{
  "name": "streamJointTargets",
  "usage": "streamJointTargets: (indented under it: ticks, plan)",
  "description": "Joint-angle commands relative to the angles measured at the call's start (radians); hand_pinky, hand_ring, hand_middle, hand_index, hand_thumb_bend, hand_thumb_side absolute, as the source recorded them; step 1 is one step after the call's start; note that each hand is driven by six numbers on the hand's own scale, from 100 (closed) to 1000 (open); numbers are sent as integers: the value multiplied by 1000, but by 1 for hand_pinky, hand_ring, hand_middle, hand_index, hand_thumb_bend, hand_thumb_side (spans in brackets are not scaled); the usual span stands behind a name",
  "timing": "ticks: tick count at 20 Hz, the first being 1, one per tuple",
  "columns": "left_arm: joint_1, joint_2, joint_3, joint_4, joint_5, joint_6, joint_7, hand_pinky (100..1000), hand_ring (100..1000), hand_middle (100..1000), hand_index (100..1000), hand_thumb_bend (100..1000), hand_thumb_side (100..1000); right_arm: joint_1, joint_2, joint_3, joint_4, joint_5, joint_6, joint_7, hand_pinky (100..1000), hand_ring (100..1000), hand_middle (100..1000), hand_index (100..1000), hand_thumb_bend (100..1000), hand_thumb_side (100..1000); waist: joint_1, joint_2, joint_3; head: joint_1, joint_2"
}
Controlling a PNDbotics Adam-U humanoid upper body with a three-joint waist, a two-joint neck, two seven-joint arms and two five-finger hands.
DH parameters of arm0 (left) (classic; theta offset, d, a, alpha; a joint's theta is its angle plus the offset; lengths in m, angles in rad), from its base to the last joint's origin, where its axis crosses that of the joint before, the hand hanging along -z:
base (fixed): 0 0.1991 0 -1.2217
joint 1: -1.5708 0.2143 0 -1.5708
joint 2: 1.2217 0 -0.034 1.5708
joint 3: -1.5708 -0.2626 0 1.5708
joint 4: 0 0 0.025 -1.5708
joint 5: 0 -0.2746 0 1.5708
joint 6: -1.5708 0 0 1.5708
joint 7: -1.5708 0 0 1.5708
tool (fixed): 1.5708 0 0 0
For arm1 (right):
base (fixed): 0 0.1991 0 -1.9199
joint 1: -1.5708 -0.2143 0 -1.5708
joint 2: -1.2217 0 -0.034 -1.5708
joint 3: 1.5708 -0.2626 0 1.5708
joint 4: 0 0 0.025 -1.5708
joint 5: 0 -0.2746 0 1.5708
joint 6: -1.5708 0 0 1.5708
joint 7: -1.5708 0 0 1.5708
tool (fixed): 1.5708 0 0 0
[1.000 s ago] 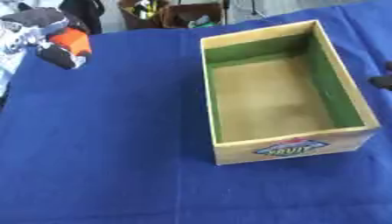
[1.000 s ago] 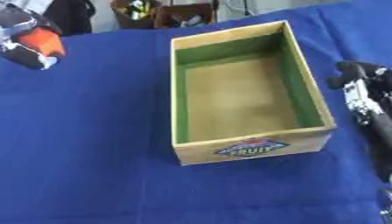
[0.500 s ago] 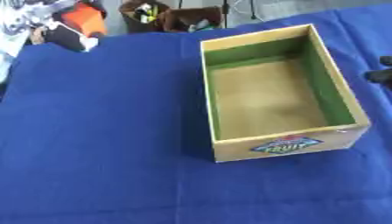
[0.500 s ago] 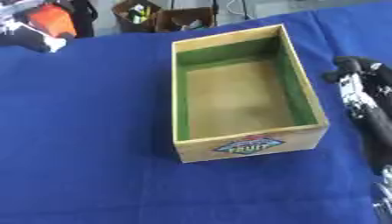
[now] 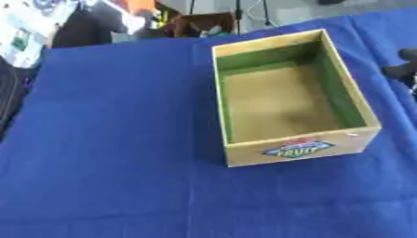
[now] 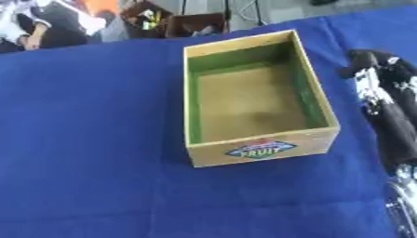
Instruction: Pick up objects on the table and place them in the box.
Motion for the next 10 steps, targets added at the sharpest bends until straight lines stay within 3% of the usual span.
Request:
streamJointTargets:
  ticks: [1, 5, 6, 7, 10]
  plan:
    - [-36, -28, -11, -35, 22, -7, -3, 137, 445, 590, 831, 100, 286, -9, 5, 2, -20, -1, -3, 6, 949, 744, 537, 731, 100, 542, -8, -33, 1, -1, 12]
    - [-48, -72, -38, -60, 56, -11, 11, 129, 439, 581, 827, 100, 290, -7, 10, 3, -20, -1, -4, 7, 949, 745, 538, 731, 100, 540, -5, -41, -1, 1, 14]
    - [-50, -76, -42, -63, 61, -12, 14, 124, 436, 577, 824, 100, 573, -7, 11, 3, -20, -1, -4, 8, 950, 745, 538, 731, 100, 595, -5, -41, -2, 2, 14]
    - [-55, -89, -52, -67, 71, -17, 15, 123, 435, 574, 823, 100, 300, -8, 12, 4, -20, -1, -5, 8, 950, 745, 538, 731, 100, 538, -3, -43, -4, 3, 13]
    - [-64, -107, -67, -64, 84, -18, 21, 123, 435, 574, 823, 100, 300, -8, 14, 4, -20, 0, -5, 9, 950, 745, 538, 731, 100, 538, -1, -46, -5, 5, 12]
